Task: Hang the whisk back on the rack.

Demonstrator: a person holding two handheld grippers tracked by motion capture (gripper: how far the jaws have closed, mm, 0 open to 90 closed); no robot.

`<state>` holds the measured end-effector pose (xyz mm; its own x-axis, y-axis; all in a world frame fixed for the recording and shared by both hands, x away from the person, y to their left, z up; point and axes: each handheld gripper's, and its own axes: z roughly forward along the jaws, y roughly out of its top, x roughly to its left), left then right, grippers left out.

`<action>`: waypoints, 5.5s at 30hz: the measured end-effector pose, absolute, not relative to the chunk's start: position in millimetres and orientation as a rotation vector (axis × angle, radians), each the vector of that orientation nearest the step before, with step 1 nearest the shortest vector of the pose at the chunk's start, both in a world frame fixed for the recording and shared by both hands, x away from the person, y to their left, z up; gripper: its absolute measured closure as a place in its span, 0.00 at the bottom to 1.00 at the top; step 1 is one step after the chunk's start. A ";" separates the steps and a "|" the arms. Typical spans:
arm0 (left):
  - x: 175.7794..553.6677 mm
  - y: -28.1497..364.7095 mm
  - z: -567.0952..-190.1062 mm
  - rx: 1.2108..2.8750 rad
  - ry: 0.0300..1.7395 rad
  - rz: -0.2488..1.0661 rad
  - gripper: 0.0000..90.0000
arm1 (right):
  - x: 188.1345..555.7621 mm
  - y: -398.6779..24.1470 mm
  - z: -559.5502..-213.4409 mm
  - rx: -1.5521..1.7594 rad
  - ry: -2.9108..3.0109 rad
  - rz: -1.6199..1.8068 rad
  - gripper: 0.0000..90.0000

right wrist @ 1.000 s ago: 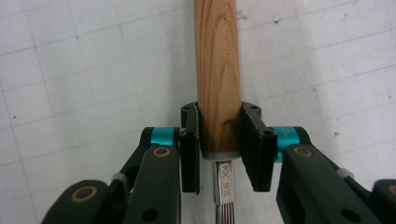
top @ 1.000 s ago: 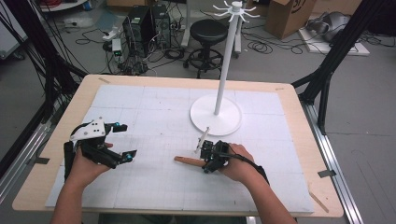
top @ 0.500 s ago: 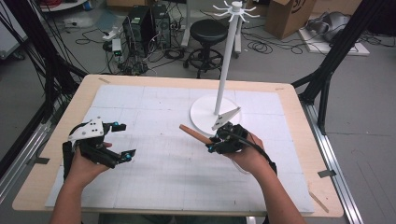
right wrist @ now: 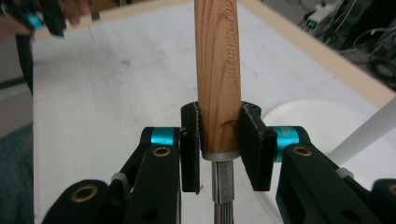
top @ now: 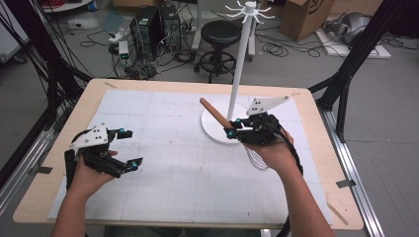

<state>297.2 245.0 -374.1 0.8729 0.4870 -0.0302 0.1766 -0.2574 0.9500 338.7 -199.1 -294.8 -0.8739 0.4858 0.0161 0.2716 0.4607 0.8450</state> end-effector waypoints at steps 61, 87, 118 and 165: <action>297.1 245.9 -375.9 1.845 0.504 0.311 0.02 | 386.4 -311.6 -167.4 0.789 2.048 1.519 0.79; 297.4 247.8 -377.9 1.851 0.513 0.314 0.02 | 410.5 -300.5 -178.0 0.848 2.077 1.481 0.79; 297.9 247.7 -379.2 1.853 0.513 0.308 0.02 | 407.3 -270.7 -181.6 0.772 2.144 1.327 0.57; 300.1 240.2 -377.8 1.820 0.487 0.269 0.02 | 335.5 -261.5 -298.5 0.691 2.225 1.561 0.24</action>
<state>300.1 240.2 -377.8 0.8866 0.4582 -0.0630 0.1912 -0.2389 0.9520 335.5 -261.5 -298.5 -0.8257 0.5641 0.0046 0.1962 0.2796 0.9399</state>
